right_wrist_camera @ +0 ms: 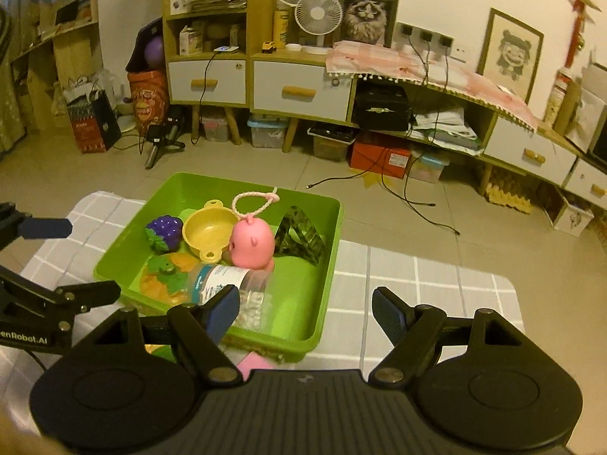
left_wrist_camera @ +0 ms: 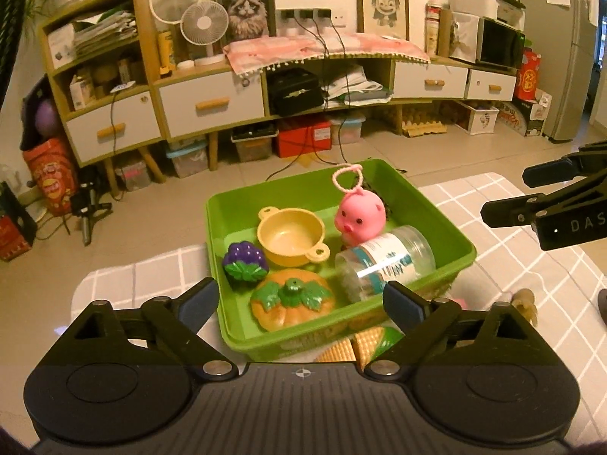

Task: Organize rigid objects
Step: 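Withdraw both tools from the green bin back over the table toys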

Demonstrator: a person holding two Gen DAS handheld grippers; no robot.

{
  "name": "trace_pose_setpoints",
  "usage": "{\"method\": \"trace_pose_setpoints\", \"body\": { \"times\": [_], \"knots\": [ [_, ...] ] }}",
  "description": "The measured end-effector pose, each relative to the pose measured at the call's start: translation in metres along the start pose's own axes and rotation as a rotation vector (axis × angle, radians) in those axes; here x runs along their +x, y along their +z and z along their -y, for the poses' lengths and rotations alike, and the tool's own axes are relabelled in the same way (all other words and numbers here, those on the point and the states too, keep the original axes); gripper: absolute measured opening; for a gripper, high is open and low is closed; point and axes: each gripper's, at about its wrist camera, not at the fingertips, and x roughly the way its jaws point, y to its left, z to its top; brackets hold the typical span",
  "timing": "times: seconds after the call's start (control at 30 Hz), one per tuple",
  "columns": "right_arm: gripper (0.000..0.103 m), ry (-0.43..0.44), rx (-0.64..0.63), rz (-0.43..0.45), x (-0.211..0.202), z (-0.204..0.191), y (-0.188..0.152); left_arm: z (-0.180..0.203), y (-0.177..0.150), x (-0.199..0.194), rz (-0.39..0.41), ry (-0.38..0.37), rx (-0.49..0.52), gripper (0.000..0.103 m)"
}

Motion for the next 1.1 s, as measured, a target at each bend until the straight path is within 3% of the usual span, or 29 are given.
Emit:
{"method": "trace_pose_setpoints", "body": {
  "times": [0.1,0.23,0.63,1.1],
  "knots": [
    [0.052,0.012,0.037,0.007,-0.007,0.002,-0.008,0.001,-0.008,-0.006,0.001,-0.01,-0.008,0.096],
    [0.062,0.029,0.091,0.021,-0.015,0.004,-0.02,0.003,-0.018,-0.012,-0.001,-0.014,-0.025,0.099],
    [0.068,0.096,0.19,0.019,-0.027,-0.005,-0.06,0.006,-0.061,-0.015,-0.029,0.005,-0.099,0.101],
    [0.068,0.142,0.237,-0.148,0.008,-0.02,-0.123,0.005,-0.108,0.006,-0.115,-0.013,-0.154,0.101]
  ]
}}
